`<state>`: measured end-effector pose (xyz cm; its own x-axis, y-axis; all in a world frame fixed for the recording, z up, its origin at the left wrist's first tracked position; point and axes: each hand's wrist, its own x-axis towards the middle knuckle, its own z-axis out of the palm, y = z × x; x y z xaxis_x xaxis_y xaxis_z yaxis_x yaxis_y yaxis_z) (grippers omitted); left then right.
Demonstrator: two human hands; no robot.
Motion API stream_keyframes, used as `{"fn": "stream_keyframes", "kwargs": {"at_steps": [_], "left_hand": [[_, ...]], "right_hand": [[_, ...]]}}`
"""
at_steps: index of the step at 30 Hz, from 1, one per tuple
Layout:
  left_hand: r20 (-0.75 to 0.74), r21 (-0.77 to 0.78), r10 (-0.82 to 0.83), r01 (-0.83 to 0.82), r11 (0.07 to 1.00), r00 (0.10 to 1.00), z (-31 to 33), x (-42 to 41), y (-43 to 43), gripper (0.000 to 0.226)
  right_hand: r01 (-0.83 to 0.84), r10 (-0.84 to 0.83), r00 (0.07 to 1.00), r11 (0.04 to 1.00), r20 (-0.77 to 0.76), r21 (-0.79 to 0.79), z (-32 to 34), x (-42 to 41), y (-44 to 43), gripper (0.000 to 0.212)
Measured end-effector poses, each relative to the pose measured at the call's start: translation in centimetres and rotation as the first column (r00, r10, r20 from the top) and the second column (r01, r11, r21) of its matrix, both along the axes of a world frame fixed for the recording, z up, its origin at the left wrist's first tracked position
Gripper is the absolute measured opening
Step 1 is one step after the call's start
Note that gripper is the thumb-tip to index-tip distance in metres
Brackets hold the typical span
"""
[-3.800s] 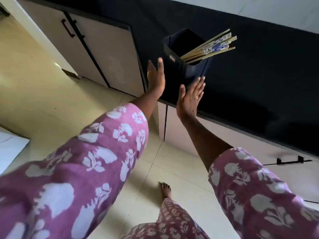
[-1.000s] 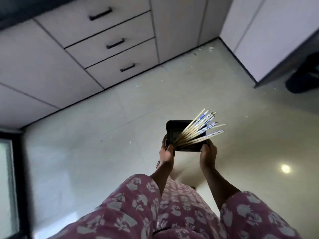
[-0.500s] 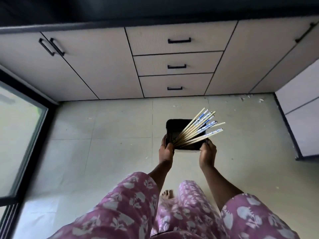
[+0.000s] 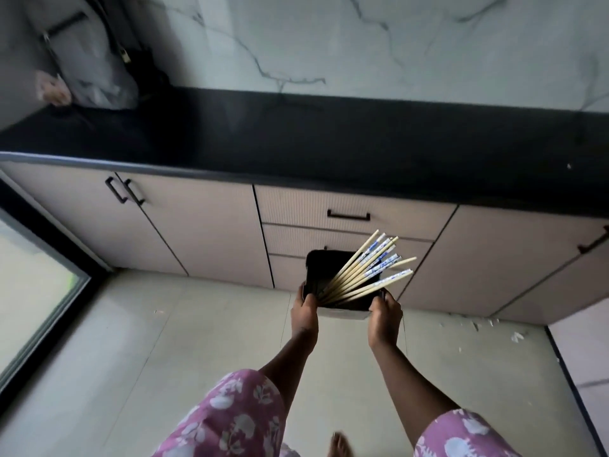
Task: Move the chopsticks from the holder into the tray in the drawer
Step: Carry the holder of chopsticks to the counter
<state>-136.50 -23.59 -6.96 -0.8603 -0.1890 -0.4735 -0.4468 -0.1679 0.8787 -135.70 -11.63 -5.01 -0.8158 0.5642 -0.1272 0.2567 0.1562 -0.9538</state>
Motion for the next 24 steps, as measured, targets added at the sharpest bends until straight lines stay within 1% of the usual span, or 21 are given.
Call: {"fn": "stream_keyframes", "kwargs": {"at_steps": [3, 5, 6, 8, 10, 13, 16, 19, 22, 24], "left_hand": [[-0.026, -0.038, 0.017, -0.018, 0.999, 1.000, 2.6, -5.9, 1.0, 0.049], [-0.082, -0.054, 0.007, -0.011, 0.998, 0.997, 4.9, -9.8, 1.4, 0.033], [-0.109, -0.062, 0.000, -0.006, 0.998, 0.994, 5.7, -11.8, 1.5, 0.030], [-0.151, -0.079, -0.031, 0.019, 0.997, 0.988, 7.2, -15.9, 1.6, 0.030], [-0.166, -0.086, -0.067, 0.053, 0.995, 0.984, 7.9, -19.7, 1.6, 0.026], [-0.138, -0.109, -0.110, 0.095, 0.989, 0.984, 8.7, -25.9, 1.8, 0.034], [-0.125, -0.133, -0.116, 0.099, 0.986, 0.985, 9.5, -31.0, 2.0, 0.039], [-0.087, -0.149, -0.148, 0.134, 0.980, 0.985, 9.8, -35.3, 2.4, 0.043], [-0.082, -0.180, -0.156, 0.139, 0.974, 0.984, 9.9, -39.4, 2.8, 0.047], [-0.079, -0.208, -0.159, 0.140, 0.968, 0.984, 10.0, -41.5, 3.0, 0.049]], "right_hand": [[-0.007, 0.008, 0.999, 1.000, -0.053, 0.021, 3.1, -6.0, 1.1, 0.015], [-0.006, 0.008, 0.995, 1.000, -0.096, 0.023, 5.1, -9.7, 1.5, 0.015], [-0.008, 0.009, 0.994, 1.000, -0.112, 0.008, 5.9, -11.5, 1.6, 0.015], [-0.004, 0.004, 0.993, 1.000, -0.116, -0.002, 7.1, -15.4, 1.8, 0.016], [0.003, -0.004, 0.996, 1.000, -0.092, -0.013, 8.0, -18.9, 2.1, 0.019], [0.028, -0.034, 0.997, 0.997, -0.074, -0.074, 8.9, -24.7, 2.5, 0.019], [0.059, -0.067, 0.995, 0.991, -0.071, -0.117, 9.8, -29.6, 2.5, 0.018], [0.098, -0.104, 0.993, 0.987, -0.047, -0.131, 10.3, -33.8, 2.9, 0.028], [0.127, -0.132, 0.991, 0.983, -0.032, -0.131, 10.1, -37.9, 3.3, 0.029], [0.138, -0.140, 0.990, 0.983, -0.012, -0.118, 9.9, -40.0, 3.5, 0.038]]}}
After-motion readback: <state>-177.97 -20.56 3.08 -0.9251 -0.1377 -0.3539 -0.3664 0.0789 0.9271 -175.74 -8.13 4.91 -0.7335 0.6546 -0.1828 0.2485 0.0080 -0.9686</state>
